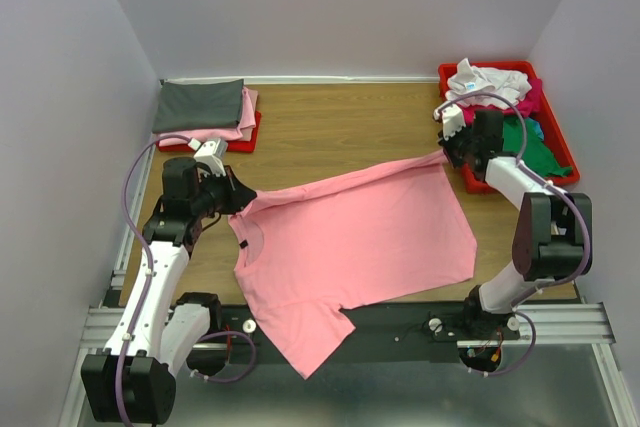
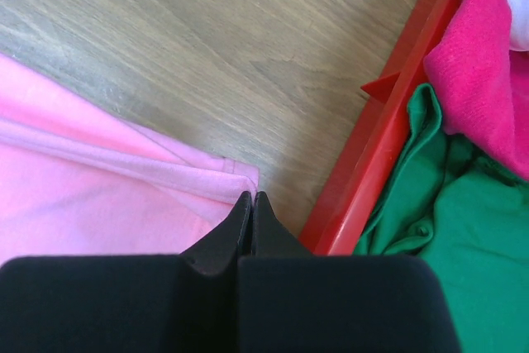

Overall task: Fold and stack the t-shirts
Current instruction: Fold the tshirt

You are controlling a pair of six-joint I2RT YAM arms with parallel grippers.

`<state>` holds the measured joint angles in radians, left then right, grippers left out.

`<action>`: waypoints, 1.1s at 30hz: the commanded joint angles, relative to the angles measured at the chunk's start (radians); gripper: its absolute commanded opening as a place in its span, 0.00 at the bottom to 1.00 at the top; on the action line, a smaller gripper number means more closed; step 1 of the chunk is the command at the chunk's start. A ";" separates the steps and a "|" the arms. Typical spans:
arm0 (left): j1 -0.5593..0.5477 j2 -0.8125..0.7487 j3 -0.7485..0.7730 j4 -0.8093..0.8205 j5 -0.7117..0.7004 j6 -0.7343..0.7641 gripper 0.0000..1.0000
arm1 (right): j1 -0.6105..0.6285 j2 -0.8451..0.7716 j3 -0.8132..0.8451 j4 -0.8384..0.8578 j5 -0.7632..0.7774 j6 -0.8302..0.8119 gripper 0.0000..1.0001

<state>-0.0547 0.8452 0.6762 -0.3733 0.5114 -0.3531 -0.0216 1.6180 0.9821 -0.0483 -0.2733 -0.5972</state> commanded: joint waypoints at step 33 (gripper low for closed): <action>-0.005 -0.049 -0.012 -0.087 0.038 0.014 0.00 | -0.011 -0.187 -0.161 0.008 0.017 -0.165 0.30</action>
<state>-0.0547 0.8211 0.6754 -0.4179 0.5129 -0.3519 -0.0219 1.4925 0.8524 -0.0471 -0.2726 -0.7387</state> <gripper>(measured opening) 0.004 0.210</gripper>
